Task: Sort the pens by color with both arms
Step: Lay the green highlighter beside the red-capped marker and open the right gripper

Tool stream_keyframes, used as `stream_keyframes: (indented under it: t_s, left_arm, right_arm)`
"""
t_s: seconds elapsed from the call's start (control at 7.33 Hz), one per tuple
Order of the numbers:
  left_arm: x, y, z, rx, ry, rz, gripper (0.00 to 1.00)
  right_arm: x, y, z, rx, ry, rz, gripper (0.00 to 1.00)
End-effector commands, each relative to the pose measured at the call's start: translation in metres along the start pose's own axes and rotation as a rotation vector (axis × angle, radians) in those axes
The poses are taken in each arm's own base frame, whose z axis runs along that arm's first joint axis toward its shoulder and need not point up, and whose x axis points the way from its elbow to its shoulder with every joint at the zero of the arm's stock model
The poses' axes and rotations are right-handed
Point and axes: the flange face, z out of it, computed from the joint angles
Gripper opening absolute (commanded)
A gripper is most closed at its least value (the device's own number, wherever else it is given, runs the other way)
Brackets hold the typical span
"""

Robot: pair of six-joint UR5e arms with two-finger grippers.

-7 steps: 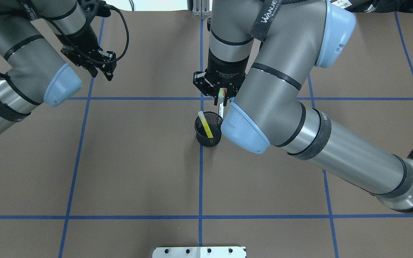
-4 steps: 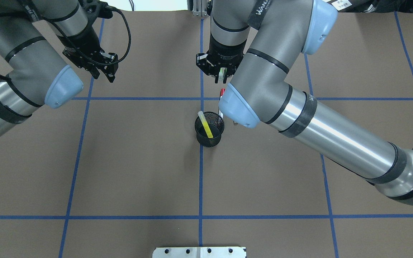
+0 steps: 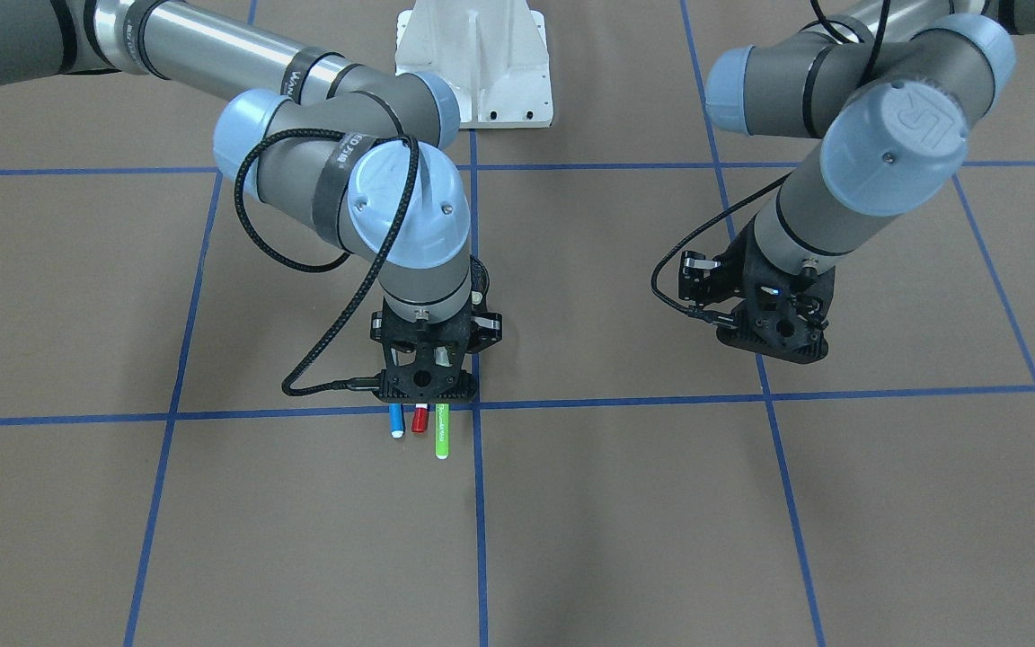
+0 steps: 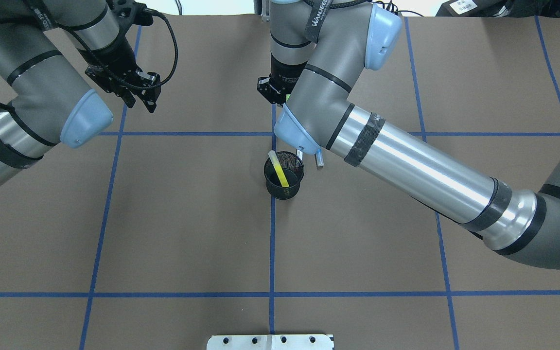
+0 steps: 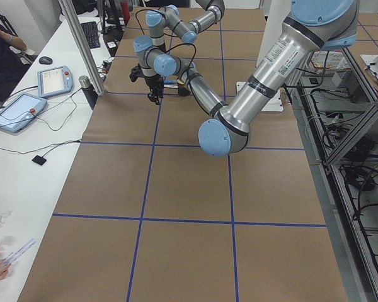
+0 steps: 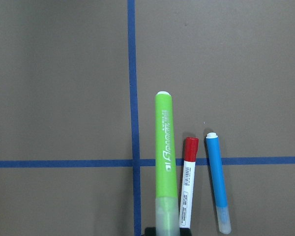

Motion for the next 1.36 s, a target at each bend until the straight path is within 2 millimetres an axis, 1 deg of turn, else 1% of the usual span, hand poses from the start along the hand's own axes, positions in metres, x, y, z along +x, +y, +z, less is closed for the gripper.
stream_keyframes:
  t_s: [0.0, 0.27, 0.41, 0.55, 0.68, 0.82, 0.95, 1.09, 1.23]
  left_arm:
    - [0.001, 0.001, 0.001, -0.001, 0.001, 0.002, 0.53]
    - [0.0, 0.0, 0.003, -0.003, 0.0, 0.002, 0.53]
    - [0.001, 0.0, 0.005, -0.008, -0.001, 0.0, 0.53]
    - [0.0, -0.001, 0.006, -0.008, -0.001, 0.0, 0.54]
    - [0.001, -0.001, 0.007, -0.008, 0.0, 0.001, 0.54]
    - [0.003, -0.003, 0.009, -0.013, -0.002, -0.013, 0.54]
    - [0.007, -0.006, 0.008, -0.008, 0.002, -0.083, 0.54]
    - [0.027, -0.019, 0.004, 0.018, 0.027, -0.196, 0.54]
    - [0.05, -0.027, 0.007, 0.052, 0.075, -0.312, 0.54]
  right_arm:
    - [-0.004, -0.001, 0.034, -0.02, -0.001, 0.025, 0.16]
    - [-0.007, 0.001, 0.031, -0.018, -0.006, 0.027, 0.17]
    - [-0.008, 0.001, 0.03, -0.02, -0.009, 0.024, 0.41]
    - [-0.008, 0.0, 0.027, -0.027, -0.019, 0.015, 0.76]
    - [-0.008, 0.001, 0.014, -0.027, -0.041, 0.005, 0.98]
    - [0.008, -0.015, -0.002, -0.042, -0.069, -0.012, 0.98]
    - [0.035, -0.035, -0.014, -0.041, -0.077, -0.063, 0.98]
    - [0.073, -0.052, -0.021, -0.038, -0.086, -0.103, 0.98]
    - [0.115, -0.064, -0.032, -0.039, -0.1, -0.148, 0.98]
